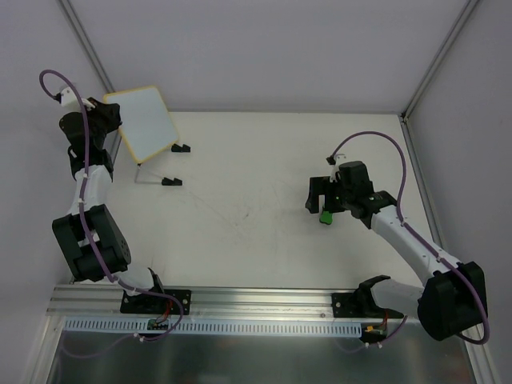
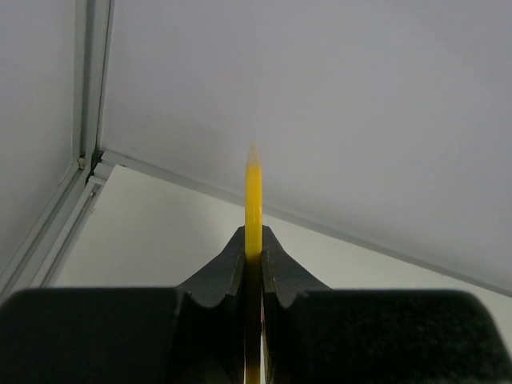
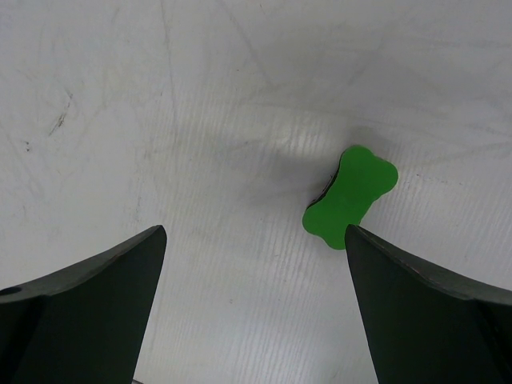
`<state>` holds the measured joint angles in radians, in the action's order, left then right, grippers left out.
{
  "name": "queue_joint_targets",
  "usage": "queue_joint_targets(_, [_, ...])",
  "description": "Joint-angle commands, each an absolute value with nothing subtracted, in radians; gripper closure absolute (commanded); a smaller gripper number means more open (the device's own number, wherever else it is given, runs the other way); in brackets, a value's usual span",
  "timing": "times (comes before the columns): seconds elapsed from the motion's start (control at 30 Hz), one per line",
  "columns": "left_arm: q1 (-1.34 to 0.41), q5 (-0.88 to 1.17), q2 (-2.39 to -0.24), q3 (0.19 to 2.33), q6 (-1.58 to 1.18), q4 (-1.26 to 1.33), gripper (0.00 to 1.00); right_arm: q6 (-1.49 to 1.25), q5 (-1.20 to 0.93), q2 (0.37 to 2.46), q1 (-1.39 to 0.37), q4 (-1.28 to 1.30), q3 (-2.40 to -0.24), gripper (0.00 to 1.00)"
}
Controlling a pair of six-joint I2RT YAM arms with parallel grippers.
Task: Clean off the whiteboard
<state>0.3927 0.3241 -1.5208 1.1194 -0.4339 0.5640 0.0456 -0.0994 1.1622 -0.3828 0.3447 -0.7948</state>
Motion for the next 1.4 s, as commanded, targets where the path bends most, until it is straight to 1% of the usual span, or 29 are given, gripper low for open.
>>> queue_joint_targets(0.0, [0.383, 0.337, -1.476, 1.138, -0.44, 0.744, 1.0, 0.054, -0.115, 1.172, -0.377, 0.35, -0.83, 0.01])
queue_joint_targets(0.13, [0.383, 0.337, -1.454, 1.054, -0.437, 0.784, 1.0, 0.054, -0.115, 1.177, -0.376, 0.351, -0.825, 0.01])
queue_joint_targets(0.47, [0.382, 0.38, -1.399, 0.933, -0.417, 0.798, 1.0, 0.052, -0.118, 1.169, -0.376, 0.351, -0.804, 0.01])
queue_joint_targets(0.77, [0.383, 0.439, -1.339, 0.822, -0.345, 0.749, 1.0, 0.051, -0.118, 1.147, -0.376, 0.35, -0.776, 0.01])
queue_joint_targets(0.87, [0.383, 0.46, -1.303, 0.789, -0.318, 0.715, 1.0, 0.048, -0.118, 1.143, -0.376, 0.35, -0.765, 0.01])
queue_joint_targets(1.0, [0.382, 0.462, -1.258, 0.761, -0.261, 0.606, 1.0, 0.044, -0.12, 1.138, -0.376, 0.347, -0.758, 0.01])
queue_joint_targets(1.13, [0.382, 0.44, -1.217, 0.706, -0.229, 0.499, 1.0, 0.044, -0.121, 1.14, -0.376, 0.345, -0.749, 0.01])
queue_joint_targets(1.37, [0.38, 0.41, -1.163, 0.65, -0.164, 0.393, 1.0, 0.055, -0.129, 1.129, -0.376, 0.344, -0.747, 0.01])
